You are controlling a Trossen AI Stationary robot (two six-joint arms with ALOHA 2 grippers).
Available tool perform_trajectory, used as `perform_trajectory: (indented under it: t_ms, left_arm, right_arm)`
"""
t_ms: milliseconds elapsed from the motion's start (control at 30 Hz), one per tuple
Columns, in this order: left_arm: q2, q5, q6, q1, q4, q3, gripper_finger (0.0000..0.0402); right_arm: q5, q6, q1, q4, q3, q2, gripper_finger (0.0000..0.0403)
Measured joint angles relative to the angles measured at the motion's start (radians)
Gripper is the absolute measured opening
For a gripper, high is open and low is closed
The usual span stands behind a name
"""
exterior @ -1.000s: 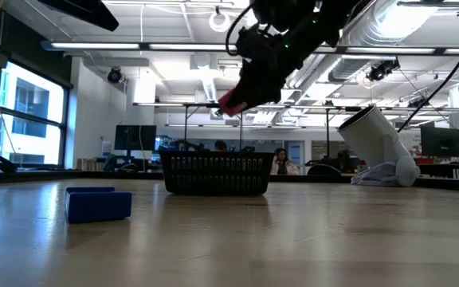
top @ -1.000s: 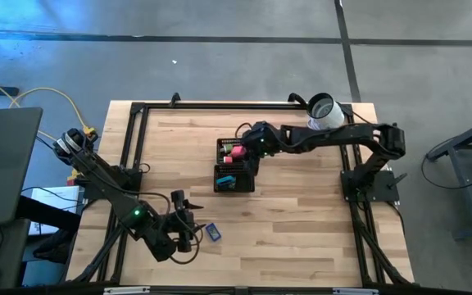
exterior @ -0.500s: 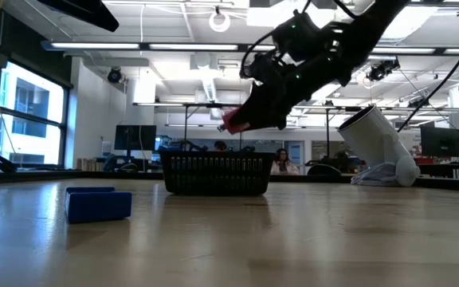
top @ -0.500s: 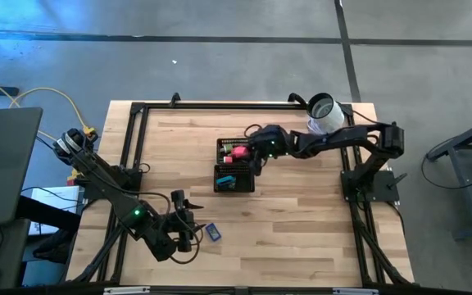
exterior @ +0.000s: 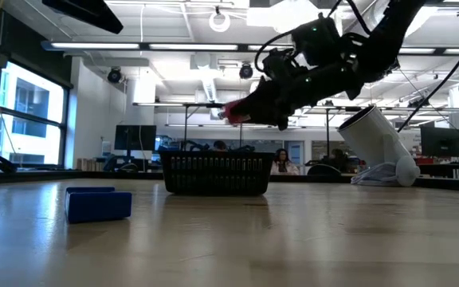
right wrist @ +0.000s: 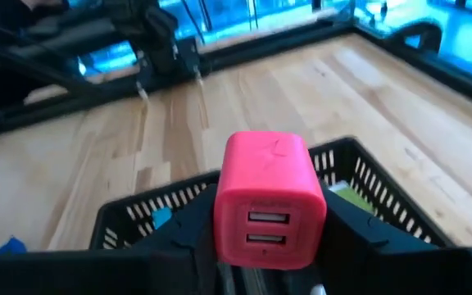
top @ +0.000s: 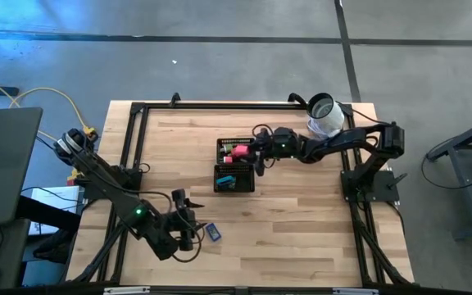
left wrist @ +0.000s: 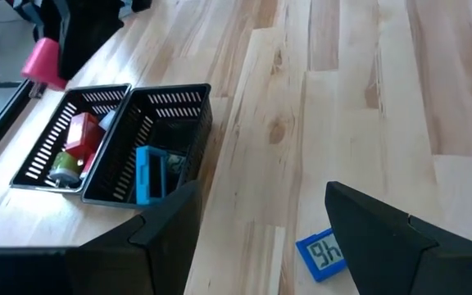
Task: Pick & Place Office items
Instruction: Put the pink charger adapter into the top black bin
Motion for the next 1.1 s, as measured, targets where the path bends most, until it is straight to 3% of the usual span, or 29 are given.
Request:
perform_trajectory:
  t_ms: [367,1100]
  left_arm:
    - [0.07,-0.005,0.004,0.028,0.015,0.0,0.025]
    - [0.072,0.001,0.185,0.037,0.19,0.001,0.025]
  right_arm:
    - [0.004,0.022,0.0,0.203,-0.084,0.0,0.0142]
    - [0.029,0.044,0.0,0.261,-0.093,0.132,0.0142]
